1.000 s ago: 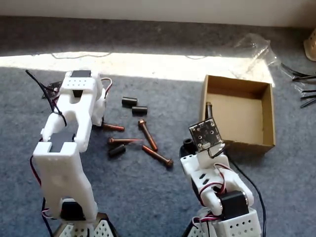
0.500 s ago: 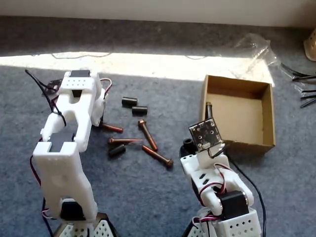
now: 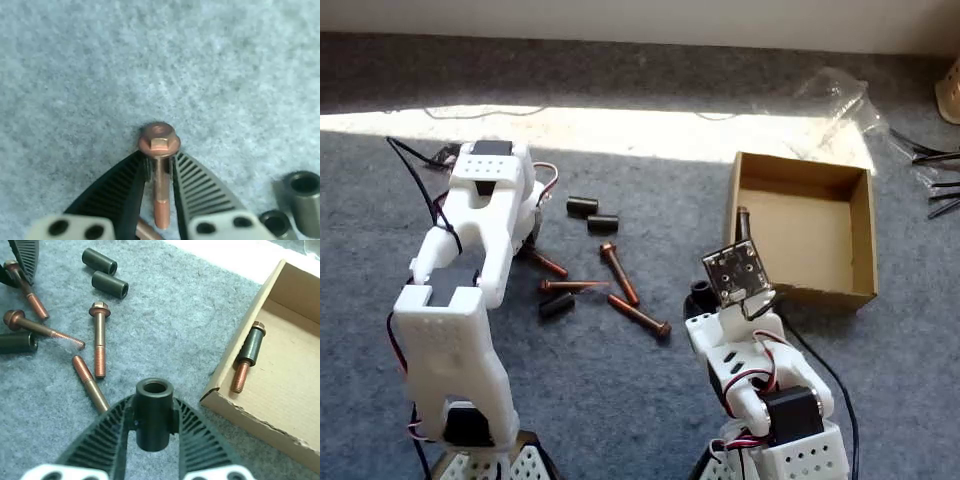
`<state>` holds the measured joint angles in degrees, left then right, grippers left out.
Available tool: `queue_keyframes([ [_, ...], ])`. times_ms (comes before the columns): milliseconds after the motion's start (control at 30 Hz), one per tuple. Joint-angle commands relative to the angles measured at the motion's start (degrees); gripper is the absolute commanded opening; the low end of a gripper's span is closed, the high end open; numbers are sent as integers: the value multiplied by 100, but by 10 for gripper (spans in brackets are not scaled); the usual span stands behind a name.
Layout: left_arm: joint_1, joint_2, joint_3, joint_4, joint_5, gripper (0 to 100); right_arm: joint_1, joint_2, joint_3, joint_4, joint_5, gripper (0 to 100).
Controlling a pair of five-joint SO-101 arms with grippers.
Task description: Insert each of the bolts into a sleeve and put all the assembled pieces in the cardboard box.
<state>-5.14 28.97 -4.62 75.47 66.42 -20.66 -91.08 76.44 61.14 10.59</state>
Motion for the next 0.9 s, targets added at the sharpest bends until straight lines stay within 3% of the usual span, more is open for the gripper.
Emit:
queue_keyframes([
  [0, 163, -75, -277, -62, -492, 5, 75, -48, -48, -171, 70, 4],
  [133, 145, -75, -277, -70, -677, 5, 75, -48, -40, -171, 70, 4],
  [233, 136, -75, -277, -281, -1231, 5, 75, -48, -40, -171, 70, 4],
  [500, 136, -75, -268, -1222, -3833, 5, 75, -48, -40, -171, 70, 4],
  [867, 154, -66, 163, -1292, -7024, 7, 75, -48, -40, -171, 70, 4],
])
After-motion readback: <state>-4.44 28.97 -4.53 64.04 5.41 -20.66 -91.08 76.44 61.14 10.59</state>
